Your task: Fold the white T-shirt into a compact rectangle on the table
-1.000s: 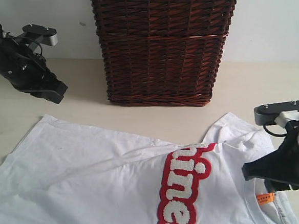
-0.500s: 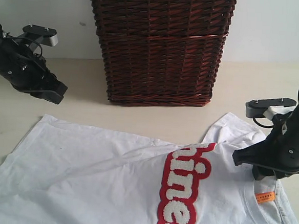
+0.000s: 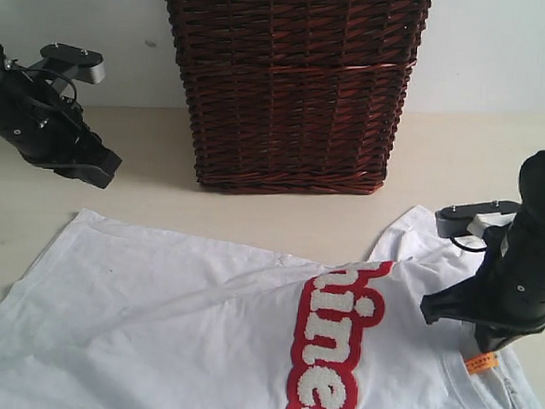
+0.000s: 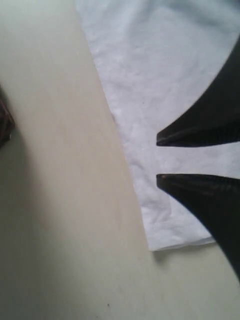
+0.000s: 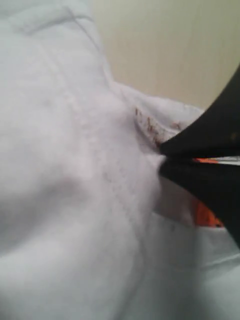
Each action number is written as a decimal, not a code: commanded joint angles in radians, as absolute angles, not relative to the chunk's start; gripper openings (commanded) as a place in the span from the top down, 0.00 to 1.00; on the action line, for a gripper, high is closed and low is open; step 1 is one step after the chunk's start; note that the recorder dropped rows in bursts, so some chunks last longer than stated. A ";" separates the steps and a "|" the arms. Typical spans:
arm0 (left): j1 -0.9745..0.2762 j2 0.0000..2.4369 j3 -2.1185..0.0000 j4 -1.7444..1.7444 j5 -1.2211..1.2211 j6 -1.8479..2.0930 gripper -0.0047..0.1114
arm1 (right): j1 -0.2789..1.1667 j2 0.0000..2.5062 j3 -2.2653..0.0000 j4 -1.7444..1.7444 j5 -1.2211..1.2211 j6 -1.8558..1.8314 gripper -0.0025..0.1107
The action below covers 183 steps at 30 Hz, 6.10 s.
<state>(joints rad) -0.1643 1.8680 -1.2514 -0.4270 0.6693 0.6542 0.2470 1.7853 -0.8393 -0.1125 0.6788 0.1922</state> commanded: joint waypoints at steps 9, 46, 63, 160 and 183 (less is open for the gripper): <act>-0.162 1.860 -1.248 -0.428 0.642 0.647 0.78 | 0.245 1.572 -0.878 0.363 0.939 -0.322 0.98; -0.162 1.860 -1.248 -0.430 0.656 0.643 0.78 | 0.546 1.400 -0.875 -0.273 1.221 0.151 0.64; -0.158 1.835 -1.266 -0.408 0.652 0.643 0.96 | 0.262 1.824 -0.979 -0.222 0.652 0.237 0.98; -0.118 1.786 -1.342 -0.150 0.553 0.275 0.96 | 0.193 1.776 -1.096 0.242 0.929 -0.310 0.98; -0.110 1.442 -1.033 -0.247 0.400 0.292 0.96 | 0.058 1.991 -0.943 -0.197 0.756 0.194 0.98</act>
<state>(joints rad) -0.1115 1.4481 -1.0374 -0.2353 0.4259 0.2840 0.1245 1.9154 -0.9364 -0.1528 0.8526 0.1818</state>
